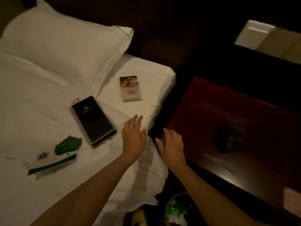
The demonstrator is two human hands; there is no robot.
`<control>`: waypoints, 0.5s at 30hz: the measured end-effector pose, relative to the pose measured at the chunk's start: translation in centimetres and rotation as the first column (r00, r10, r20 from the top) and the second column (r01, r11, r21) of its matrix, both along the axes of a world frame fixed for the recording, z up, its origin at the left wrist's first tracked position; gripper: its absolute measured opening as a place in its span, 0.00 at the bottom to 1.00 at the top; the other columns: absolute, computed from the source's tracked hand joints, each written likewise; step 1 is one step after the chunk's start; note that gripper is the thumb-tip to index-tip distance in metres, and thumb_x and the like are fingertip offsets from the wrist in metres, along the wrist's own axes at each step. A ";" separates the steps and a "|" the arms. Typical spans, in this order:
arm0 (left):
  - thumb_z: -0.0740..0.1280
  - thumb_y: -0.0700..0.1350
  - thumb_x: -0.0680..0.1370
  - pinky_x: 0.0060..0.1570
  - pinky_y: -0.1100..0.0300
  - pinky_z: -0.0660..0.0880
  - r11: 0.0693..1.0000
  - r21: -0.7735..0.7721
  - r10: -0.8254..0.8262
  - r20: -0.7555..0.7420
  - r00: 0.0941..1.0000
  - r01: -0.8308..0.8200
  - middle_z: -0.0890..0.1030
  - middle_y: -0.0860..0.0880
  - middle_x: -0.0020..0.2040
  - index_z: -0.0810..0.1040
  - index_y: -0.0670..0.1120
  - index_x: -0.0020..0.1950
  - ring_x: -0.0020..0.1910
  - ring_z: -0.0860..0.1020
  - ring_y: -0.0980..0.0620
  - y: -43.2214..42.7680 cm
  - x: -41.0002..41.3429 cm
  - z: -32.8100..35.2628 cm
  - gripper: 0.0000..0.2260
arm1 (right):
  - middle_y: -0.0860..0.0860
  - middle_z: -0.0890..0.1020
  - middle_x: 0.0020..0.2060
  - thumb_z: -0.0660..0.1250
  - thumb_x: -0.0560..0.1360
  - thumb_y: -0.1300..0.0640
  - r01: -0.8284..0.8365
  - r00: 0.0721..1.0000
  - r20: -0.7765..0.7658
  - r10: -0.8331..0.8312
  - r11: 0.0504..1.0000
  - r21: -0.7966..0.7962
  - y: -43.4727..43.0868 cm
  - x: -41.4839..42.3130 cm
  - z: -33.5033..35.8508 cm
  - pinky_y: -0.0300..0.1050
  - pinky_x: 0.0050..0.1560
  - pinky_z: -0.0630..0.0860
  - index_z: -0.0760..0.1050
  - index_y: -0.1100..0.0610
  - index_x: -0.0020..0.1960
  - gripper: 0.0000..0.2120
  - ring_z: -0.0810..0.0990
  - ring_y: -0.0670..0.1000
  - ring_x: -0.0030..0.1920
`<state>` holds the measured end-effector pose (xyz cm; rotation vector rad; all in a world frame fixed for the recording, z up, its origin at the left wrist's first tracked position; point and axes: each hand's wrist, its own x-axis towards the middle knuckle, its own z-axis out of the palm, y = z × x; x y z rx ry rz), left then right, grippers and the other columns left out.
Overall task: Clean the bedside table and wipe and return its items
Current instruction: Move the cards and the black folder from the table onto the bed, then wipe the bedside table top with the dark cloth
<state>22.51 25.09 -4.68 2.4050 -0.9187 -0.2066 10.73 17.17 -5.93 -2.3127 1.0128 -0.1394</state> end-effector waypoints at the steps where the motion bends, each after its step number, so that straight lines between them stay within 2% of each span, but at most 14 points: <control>1: 0.61 0.43 0.78 0.70 0.50 0.60 0.999 0.006 -0.041 -0.002 0.999 0.041 0.68 0.43 0.72 0.66 0.44 0.71 0.70 0.65 0.42 -1.4 -1.5 0.0 0.21 | 0.55 0.68 0.67 0.56 0.78 0.44 0.048 0.999 -0.022 -0.048 0.999 -0.007 -1.1 -2.3 -0.1 0.51 0.66 0.65 0.60 0.55 0.72 0.26 0.65 0.56 0.65; 4: 0.61 0.43 0.78 0.69 0.50 0.62 0.989 0.011 -0.149 -0.019 0.989 0.149 0.70 0.42 0.70 0.67 0.43 0.71 0.69 0.67 0.41 -5.0 -5.8 -0.2 0.21 | 0.55 0.68 0.68 0.54 0.79 0.44 0.178 0.980 -0.087 -0.180 0.983 -0.038 -3.6 -9.0 -0.4 0.52 0.65 0.65 0.60 0.56 0.72 0.26 0.66 0.56 0.65; 8: 0.60 0.46 0.79 0.70 0.51 0.61 0.960 0.054 -0.270 -0.063 0.961 0.274 0.68 0.43 0.72 0.64 0.44 0.73 0.72 0.65 0.43 -9.0 -9.9 -0.9 0.22 | 0.54 0.69 0.67 0.55 0.79 0.45 0.304 0.945 -0.115 -0.307 0.952 -0.043 -6.1 -15.6 -0.7 0.52 0.66 0.66 0.62 0.56 0.71 0.24 0.66 0.55 0.65; 15: 0.56 0.50 0.80 0.71 0.52 0.58 0.901 0.103 -0.407 -0.134 0.904 0.421 0.63 0.46 0.75 0.60 0.48 0.75 0.75 0.59 0.46 -15.2 -11.1 -3.4 0.23 | 0.58 0.68 0.70 0.54 0.80 0.48 0.444 0.880 -0.132 -0.456 0.889 -0.108 -10.3 -18.8 -2.0 0.56 0.68 0.64 0.62 0.59 0.71 0.24 0.65 0.60 0.68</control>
